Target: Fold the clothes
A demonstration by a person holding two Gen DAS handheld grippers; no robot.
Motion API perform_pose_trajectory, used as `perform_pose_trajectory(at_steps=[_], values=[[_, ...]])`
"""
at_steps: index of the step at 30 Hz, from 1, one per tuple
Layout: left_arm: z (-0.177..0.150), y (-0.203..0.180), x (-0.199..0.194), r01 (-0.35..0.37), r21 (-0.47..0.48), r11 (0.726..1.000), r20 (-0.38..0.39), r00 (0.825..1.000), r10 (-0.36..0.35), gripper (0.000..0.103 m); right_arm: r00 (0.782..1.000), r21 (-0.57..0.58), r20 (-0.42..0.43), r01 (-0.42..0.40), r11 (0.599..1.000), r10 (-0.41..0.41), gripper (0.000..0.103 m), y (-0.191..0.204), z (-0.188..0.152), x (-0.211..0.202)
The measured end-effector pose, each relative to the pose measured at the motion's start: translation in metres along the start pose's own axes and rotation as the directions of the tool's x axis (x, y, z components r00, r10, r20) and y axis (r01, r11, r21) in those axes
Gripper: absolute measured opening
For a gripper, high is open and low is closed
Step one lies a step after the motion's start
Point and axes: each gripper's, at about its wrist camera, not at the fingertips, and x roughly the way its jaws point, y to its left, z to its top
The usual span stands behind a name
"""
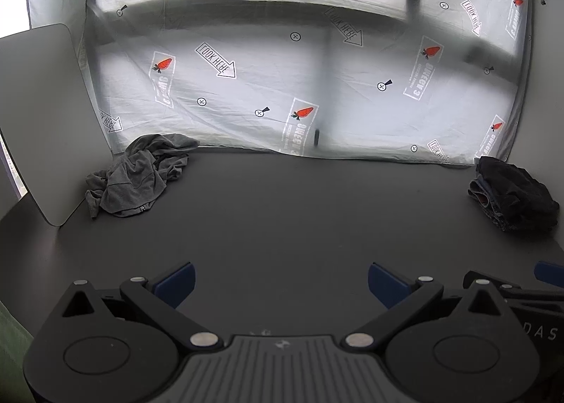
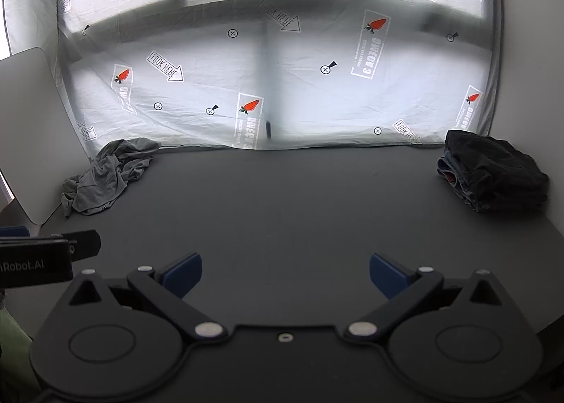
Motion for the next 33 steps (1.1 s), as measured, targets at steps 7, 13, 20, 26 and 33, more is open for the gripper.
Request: perform_pose_trajectory(at_steps=[7,13,20,26,33], values=[[0.0,-0.003,0.002,-0.011,0.006,1.0,0.007,1.0,0.011,0.103,1.0,0.004,-0.004,0.001,1.0,-0.001,0.103,-0.005,0.009,0.001],[0.002,0.004,0.005,-0.002,0.004,1.0,0.005,1.0,0.002,0.103,1.0,0.002,-0.002,0.003,1.0,-0.003,0.103,-0.002,0.011,0.002],[0.0,0.005,0.004,-0.003,0.003,1.0,0.006,1.0,0.003,0.103,1.0,0.006,-0.003,0.008,1.0,-0.008,0.103,0.001,0.011,0.004],[-0.001,0.0,0.002,-0.007,0.001,1.0,0.006,1.0,0.007,0.103,1.0,0.0,-0.003,0.004,1.0,-0.004,0.103,-0.004,0.013,0.004],[-0.003,0.002,0.002,-0.006,0.002,1.0,0.005,1.0,0.006,0.103,1.0,0.002,-0.004,0.005,1.0,-0.005,0.103,-0.005,0.012,0.005]])
